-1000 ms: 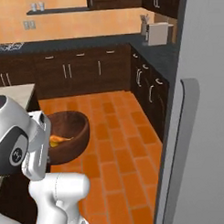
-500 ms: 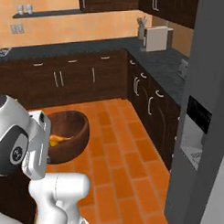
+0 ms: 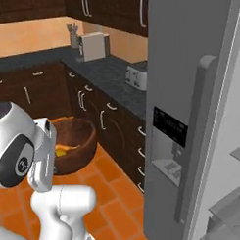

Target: Pick the chicken drumstick and lemon from their plates and place them in the bowl. Then put the bowl in the fridge.

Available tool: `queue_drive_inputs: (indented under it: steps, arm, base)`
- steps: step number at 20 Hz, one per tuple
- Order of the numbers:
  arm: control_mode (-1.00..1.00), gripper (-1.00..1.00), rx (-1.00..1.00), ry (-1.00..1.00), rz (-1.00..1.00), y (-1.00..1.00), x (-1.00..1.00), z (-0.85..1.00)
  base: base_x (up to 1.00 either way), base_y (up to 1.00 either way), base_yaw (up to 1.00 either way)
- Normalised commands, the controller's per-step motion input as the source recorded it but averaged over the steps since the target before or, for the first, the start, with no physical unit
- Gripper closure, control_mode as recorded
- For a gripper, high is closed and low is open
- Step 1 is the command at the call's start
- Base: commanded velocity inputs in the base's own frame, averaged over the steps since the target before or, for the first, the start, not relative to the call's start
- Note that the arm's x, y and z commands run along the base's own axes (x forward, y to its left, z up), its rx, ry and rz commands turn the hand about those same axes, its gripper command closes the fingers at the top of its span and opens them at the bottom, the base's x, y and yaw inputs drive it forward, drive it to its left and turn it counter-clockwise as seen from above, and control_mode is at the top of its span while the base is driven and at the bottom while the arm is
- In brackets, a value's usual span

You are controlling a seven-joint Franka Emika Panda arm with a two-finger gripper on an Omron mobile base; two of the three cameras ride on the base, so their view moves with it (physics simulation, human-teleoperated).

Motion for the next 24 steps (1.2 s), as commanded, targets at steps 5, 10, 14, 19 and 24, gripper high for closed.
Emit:
queue_drive_inputs:
  steps: [5, 10, 14, 19, 24]
  arm:
    - [1.0, 1.0, 0.0, 0.0, 0.0, 0.0, 0.0, 0.0]
    - [1.0, 1.0, 0.0, 0.0, 0.0, 0.0, 0.0, 0.0]
    - [1.0, 1.0, 0.0, 0.0, 0.0, 0.0, 0.0, 0.0]
    - [1.0, 1.0, 0.0, 0.0, 0.0, 0.0, 0.0, 0.0]
    - [1.0, 1.0, 0.0, 0.0, 0.0, 0.0, 0.0, 0.0]
  base:
    - [0.23, 0.08, -0.51]
    - [-0.67, 0.03, -0.42]
    - [-0.59, 0.0, -0.49]
    - [0.0, -0.07, -0.61]
    - [0.0, -0.11, -0.56]
